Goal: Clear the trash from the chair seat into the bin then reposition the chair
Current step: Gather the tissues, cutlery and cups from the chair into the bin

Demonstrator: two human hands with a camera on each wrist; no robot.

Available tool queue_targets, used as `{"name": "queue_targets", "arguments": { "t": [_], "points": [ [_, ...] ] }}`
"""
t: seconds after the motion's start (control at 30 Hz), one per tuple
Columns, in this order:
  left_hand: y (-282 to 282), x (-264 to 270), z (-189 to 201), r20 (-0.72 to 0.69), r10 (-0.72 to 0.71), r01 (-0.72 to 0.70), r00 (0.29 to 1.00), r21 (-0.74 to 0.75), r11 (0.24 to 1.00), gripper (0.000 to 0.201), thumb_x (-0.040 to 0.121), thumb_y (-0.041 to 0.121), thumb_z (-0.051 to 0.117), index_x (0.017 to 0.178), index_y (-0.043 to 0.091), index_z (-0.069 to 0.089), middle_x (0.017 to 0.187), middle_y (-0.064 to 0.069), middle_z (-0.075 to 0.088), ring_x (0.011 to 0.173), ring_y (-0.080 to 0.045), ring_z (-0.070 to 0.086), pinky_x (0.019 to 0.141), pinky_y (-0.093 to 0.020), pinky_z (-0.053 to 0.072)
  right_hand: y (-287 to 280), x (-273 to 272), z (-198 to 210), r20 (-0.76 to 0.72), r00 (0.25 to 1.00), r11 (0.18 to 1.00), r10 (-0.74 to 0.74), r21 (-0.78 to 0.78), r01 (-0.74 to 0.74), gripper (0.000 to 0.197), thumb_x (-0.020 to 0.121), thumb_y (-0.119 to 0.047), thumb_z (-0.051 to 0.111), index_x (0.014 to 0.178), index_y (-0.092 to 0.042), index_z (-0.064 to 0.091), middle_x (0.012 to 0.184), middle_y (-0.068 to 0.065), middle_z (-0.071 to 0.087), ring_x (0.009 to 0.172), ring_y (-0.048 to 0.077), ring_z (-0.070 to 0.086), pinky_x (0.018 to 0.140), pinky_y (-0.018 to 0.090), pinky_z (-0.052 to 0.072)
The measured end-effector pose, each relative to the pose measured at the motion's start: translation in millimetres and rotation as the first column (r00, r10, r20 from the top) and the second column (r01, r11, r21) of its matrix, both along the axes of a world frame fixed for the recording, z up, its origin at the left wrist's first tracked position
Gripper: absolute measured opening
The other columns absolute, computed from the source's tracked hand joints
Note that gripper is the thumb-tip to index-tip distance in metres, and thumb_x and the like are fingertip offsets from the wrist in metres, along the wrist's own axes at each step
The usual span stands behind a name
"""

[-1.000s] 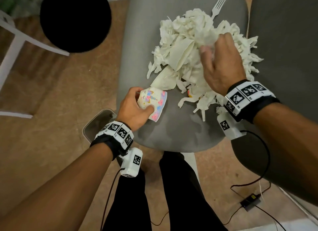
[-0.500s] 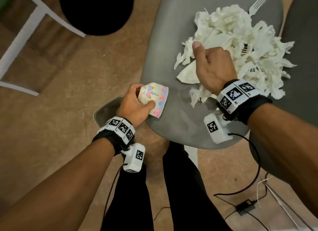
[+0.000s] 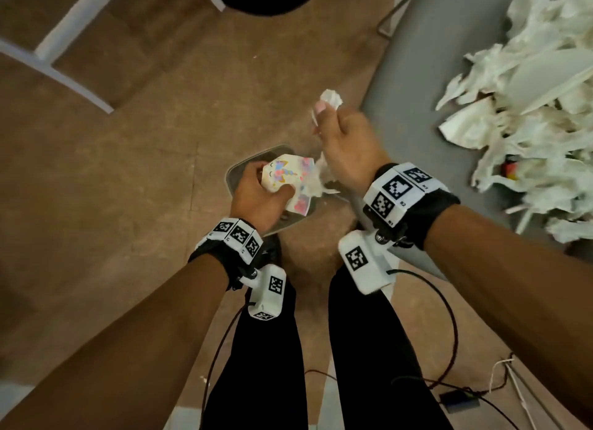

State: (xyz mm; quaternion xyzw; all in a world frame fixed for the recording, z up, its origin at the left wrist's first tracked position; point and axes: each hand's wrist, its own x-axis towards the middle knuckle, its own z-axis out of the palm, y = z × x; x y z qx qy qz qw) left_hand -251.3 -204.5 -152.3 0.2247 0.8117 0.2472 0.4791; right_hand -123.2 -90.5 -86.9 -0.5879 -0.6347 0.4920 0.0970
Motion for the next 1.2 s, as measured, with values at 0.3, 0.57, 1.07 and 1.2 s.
{"name": "queue_targets", "arguments": {
  "t": [0.3,0.57,1.07,1.2],
  "points": [
    [-59,-64,-60,-0.169,0.206,-0.229,0.964,-0.128,0.965,0.05,0.077,0.016,0.078,0.121,0.01,0.053,0.108,-0.003,0.067,0.087,-0.013,0.059,0.069,-0.018,0.043,-53,-59,-83,0.053,0.992,0.948,0.117,-0.303,-0.096,0.038,0.103,-0.044,0.044,0.132,-0.021,0.053,0.13,0.005,0.063,0.12,0.024,0.058,0.093,0.026,0.037],
    [-59,-59,-82,-0.113,0.03,-0.058,0.993,-0.254,0.966,0.058,0.084,0.03,0.07,0.132,0.008,0.047,0.129,-0.015,0.059,0.117,-0.033,0.058,0.081,-0.027,0.041,-63,-35,-115,0.106,0.971,0.912,0.214,-0.377,-0.16,0.033,0.098,-0.024,0.051,0.128,-0.03,0.062,0.125,0.0,0.067,0.113,0.019,0.064,0.103,0.036,0.049],
    [98,26,35,-0.2,-0.432,0.455,0.879,0.084,0.887,0.013,0.092,0.011,0.056,0.101,0.018,0.062,0.089,0.001,0.066,0.087,-0.021,0.066,0.085,-0.035,0.055,49,128,40,-0.157,0.985,0.997,-0.065,0.033,0.071,0.023,0.096,-0.013,0.047,0.109,-0.02,0.065,0.083,-0.004,0.072,0.073,0.012,0.071,0.074,0.03,0.056],
    [148,114,58,-0.218,-0.533,0.573,0.818,0.224,0.788,0.016,0.091,0.012,0.055,0.101,0.022,0.063,0.086,0.006,0.068,0.078,-0.016,0.066,0.081,-0.036,0.057,64,214,53,-0.091,0.972,0.973,-0.216,0.064,0.223,0.021,0.097,-0.016,0.049,0.107,-0.024,0.066,0.083,-0.005,0.073,0.071,0.008,0.071,0.066,0.022,0.052]
  ]
}}
